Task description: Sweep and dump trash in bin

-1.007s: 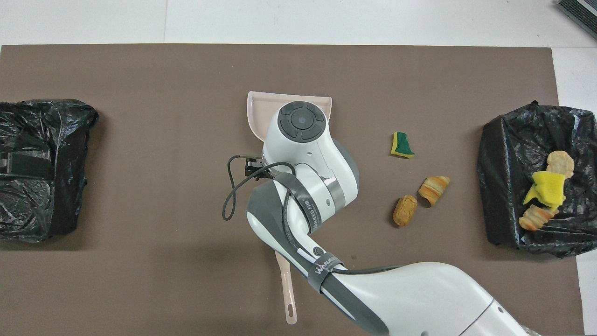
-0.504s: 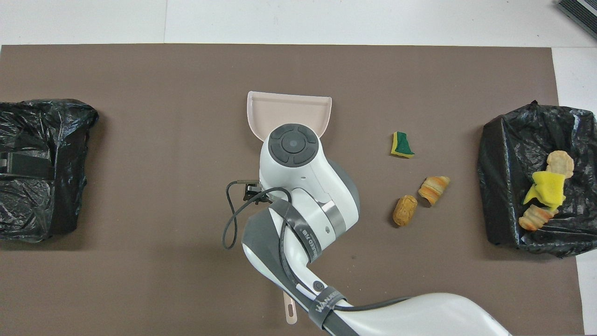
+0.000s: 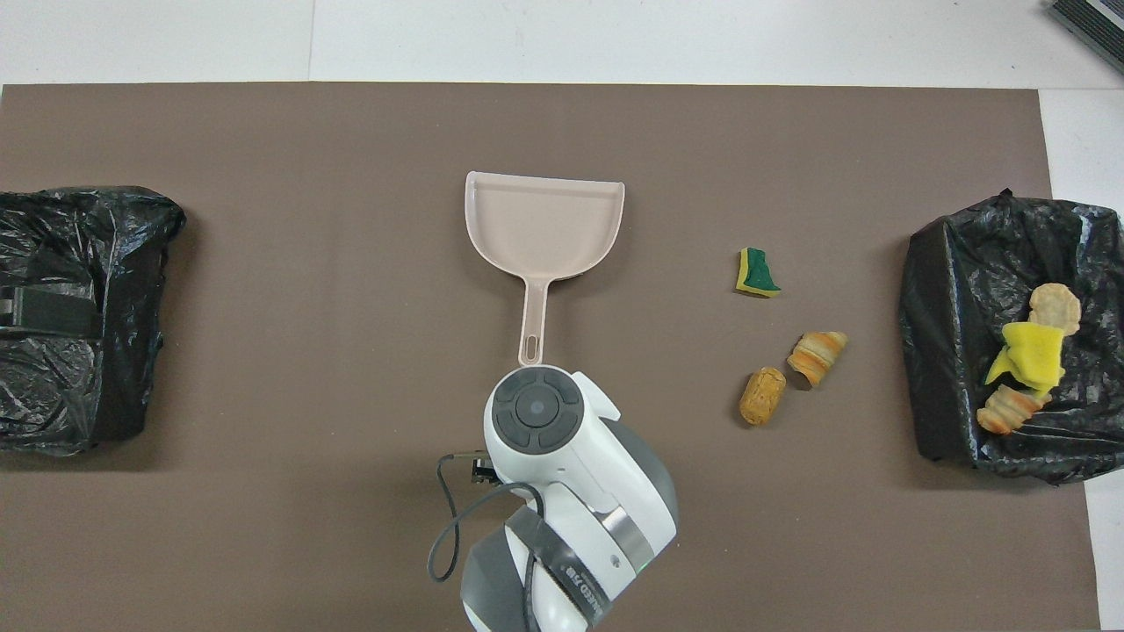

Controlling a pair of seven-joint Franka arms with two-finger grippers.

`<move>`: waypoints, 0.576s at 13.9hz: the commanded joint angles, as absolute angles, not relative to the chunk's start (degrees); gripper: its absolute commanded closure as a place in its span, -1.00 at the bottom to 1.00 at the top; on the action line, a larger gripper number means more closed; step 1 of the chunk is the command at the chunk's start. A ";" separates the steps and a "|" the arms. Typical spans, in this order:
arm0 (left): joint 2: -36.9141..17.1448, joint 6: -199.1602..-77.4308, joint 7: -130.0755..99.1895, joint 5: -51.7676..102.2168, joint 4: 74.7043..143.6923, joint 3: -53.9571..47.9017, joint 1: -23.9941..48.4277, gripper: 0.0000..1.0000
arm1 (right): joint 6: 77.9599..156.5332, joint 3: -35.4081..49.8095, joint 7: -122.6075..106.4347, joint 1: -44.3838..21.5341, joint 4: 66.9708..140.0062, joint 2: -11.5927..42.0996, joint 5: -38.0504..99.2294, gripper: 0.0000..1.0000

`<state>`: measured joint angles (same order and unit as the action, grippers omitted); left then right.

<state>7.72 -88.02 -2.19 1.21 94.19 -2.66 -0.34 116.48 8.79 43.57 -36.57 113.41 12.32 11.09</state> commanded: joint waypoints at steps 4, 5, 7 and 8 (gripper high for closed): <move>8.09 -88.07 -1.93 1.05 94.13 -2.72 -0.62 -1.00 | 128.23 8.88 45.09 -40.51 131.30 1.94 15.99 -1.00; 8.09 -88.07 -1.93 1.05 94.13 -2.72 -0.62 -1.00 | 128.06 8.88 45.70 -40.69 131.57 1.59 16.26 -1.00; 8.09 -88.07 -1.93 1.05 94.13 -2.72 -0.62 -1.00 | 127.97 8.88 47.37 -42.44 131.92 1.06 16.26 -0.83; 8.09 -88.07 -1.93 1.05 94.22 -2.72 -0.62 -1.00 | 128.06 8.88 47.46 -42.36 132.18 0.97 16.26 -0.68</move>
